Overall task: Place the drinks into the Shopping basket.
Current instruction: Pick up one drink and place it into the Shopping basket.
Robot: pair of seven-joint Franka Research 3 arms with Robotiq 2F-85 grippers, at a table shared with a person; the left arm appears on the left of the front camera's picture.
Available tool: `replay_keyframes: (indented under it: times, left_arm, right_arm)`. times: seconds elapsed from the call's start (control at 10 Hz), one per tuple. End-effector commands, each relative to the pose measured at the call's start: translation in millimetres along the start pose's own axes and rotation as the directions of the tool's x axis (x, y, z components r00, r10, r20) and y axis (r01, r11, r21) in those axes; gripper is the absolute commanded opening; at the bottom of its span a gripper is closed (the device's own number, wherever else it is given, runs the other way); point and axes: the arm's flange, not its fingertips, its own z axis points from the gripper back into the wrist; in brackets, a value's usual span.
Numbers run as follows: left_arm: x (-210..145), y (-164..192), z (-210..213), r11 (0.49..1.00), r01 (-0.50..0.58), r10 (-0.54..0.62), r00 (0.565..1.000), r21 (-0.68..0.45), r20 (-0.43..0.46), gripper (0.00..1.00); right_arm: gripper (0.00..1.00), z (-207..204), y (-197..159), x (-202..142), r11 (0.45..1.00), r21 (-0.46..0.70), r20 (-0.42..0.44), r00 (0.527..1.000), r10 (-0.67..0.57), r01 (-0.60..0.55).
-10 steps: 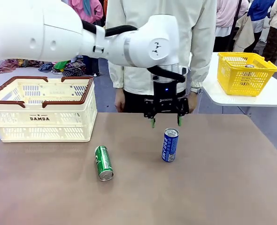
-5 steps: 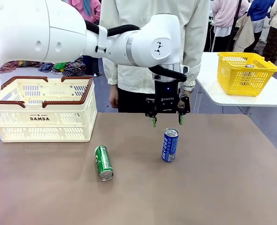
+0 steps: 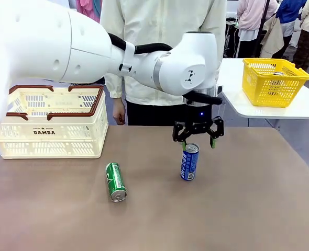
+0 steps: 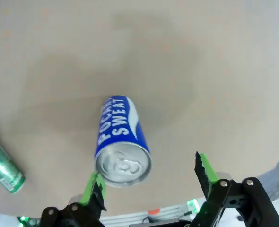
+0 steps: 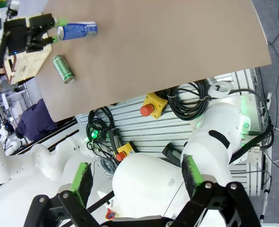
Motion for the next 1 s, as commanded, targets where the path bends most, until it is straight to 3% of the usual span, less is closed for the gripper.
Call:
replay_keyframes:
  times: [0.0,0.5,0.9]
  left_arm:
    - [-10.9,14.3,-6.3,0.993,-0.056,0.054,0.998,0.104,0.021,1.0]
    - [-13.9,27.2,-0.4,0.999,-0.034,0.033,0.998,0.02,0.051,1.0]
    - [-5.3,28.1,-7.5,0.999,-0.046,0.045,0.998,0.027,0.041,1.0]
  right_arm:
    - [1.0,2.8,-4.0,-9.0,1.0,0.012,0.0,1.0,0.022,-0.022]
    - [1.0,2.8,-4.0,-9.0,1.0,0.012,0.0,1.0,0.022,-0.022]
    - [1.0,2.8,-4.0,-9.0,1.0,0.012,0.0,1.0,0.022,-0.022]
